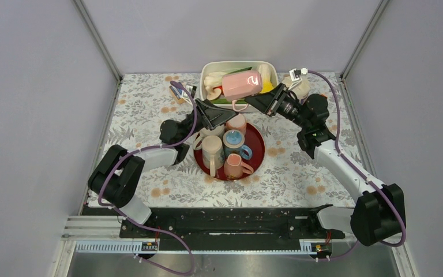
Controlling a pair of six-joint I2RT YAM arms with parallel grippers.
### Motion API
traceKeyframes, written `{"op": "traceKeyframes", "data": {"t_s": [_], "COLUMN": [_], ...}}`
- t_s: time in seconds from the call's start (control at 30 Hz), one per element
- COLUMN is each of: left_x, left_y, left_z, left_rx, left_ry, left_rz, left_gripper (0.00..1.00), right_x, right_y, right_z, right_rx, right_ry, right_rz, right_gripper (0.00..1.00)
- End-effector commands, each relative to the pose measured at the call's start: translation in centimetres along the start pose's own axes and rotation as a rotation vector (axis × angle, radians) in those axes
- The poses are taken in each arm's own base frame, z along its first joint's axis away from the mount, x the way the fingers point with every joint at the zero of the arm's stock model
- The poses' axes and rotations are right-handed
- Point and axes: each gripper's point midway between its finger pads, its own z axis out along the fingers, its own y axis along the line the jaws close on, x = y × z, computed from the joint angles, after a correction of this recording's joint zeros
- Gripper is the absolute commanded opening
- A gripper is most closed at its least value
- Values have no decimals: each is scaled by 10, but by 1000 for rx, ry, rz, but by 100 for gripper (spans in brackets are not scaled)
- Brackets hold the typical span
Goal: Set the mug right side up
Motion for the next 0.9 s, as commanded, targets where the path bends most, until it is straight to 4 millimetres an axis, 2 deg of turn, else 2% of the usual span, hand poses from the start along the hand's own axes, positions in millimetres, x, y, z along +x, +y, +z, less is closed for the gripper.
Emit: {"op": "traceKeyframes", "data": {"t_s": [0.0,0.4,0.63,0.87], "left_x": [-14,-36,-42,-46], "left_y": [-37,-50,-52,-58], "left_z": [7,2,0,-1], "left_rx": [149,176,176,186], "left_ry": [-39,-81,-95,-100], "left_rz": [102,131,141,152], "left_gripper": [79,70,66,55], "right_x": [-12,11,23,38], "right_y": [34,23,26,27], "right_z": [8,13,12,14], "right_rx": [-121,-126,-169,-201], "right_ry": [-59,-27,-17,8], "right_rz": [-110,-99,-104,-107], "right_gripper": [0,0,0,0]}}
